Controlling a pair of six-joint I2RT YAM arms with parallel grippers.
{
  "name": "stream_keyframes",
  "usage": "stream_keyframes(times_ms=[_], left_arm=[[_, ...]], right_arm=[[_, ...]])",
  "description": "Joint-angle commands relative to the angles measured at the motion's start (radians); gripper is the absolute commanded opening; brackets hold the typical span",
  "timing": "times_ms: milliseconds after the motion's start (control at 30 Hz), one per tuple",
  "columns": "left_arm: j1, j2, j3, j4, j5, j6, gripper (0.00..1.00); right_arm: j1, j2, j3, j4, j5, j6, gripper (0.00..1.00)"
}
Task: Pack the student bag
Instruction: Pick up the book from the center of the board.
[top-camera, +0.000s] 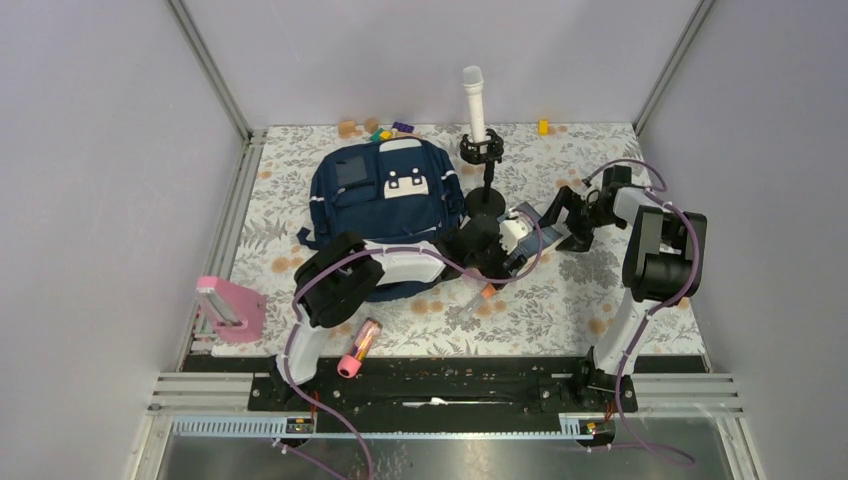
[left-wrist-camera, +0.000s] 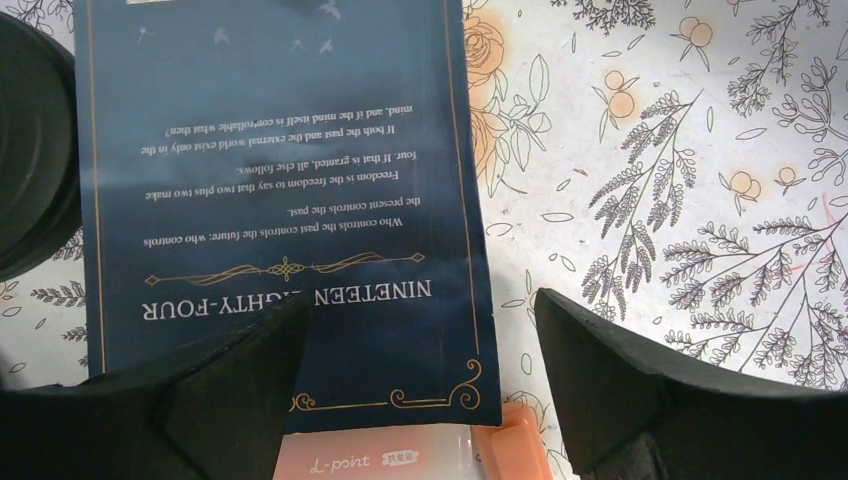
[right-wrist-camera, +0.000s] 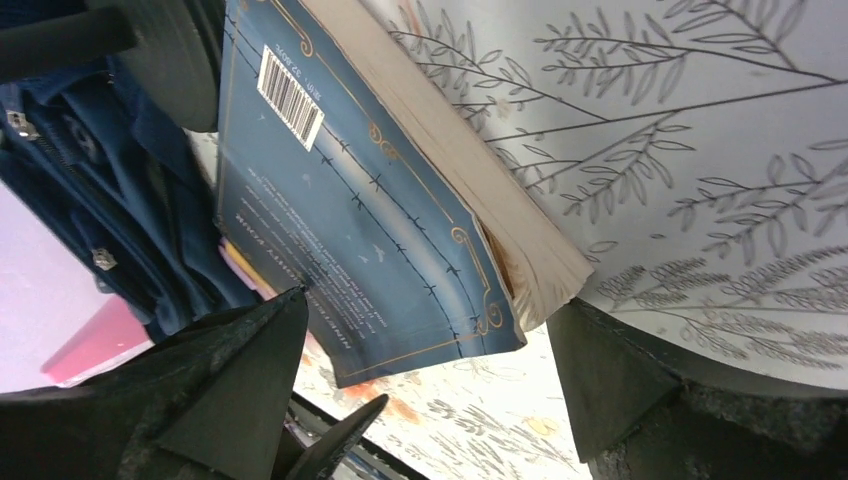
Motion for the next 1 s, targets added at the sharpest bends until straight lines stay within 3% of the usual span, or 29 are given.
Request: stream_keyframes(times_ms=[0, 200, 267, 400, 567, 700, 967], left_arm=[[-0.002, 0.027, 0.037, -0.048, 0.045, -0.008, 0.84], [-0.003, 0.029, 0.05, -0.06, 0.003, -0.022, 0.87], [-0.004, 0.026, 0.048, -0.058, -0.011, -0.022, 0.88], [-0.01, 0.022, 0.046, -0.062, -0.033, -0.023, 0.89], [-0.014, 0.007, 0.031, -0.057, -0.062, -0.023, 0.89], [-0.016, -0.049, -0.021, -0.008, -0.11, -0.036, 0.9], [-0.057, -0.175, -0.124, 0.097, -0.37, -0.078, 0.99]], right_arm=[[0.022, -0.023, -0.035, 0.119, -0.162, 0.116, 0.94], [0.069, -0.057, -0.096, 0.281, -0.169, 0.264, 0.86], [0.083, -0.068, -0.134, 0.378, -0.172, 0.333, 0.78], [0.117, -0.085, -0.2, 0.548, -0.154, 0.455, 0.58], [0.138, -0.097, -0.237, 0.623, -0.13, 0.51, 0.31], [0.138, -0.145, -0.28, 0.638, -0.119, 0.518, 0.0], [0.142, -0.352, -0.39, 0.588, -0.056, 0.557, 0.0]])
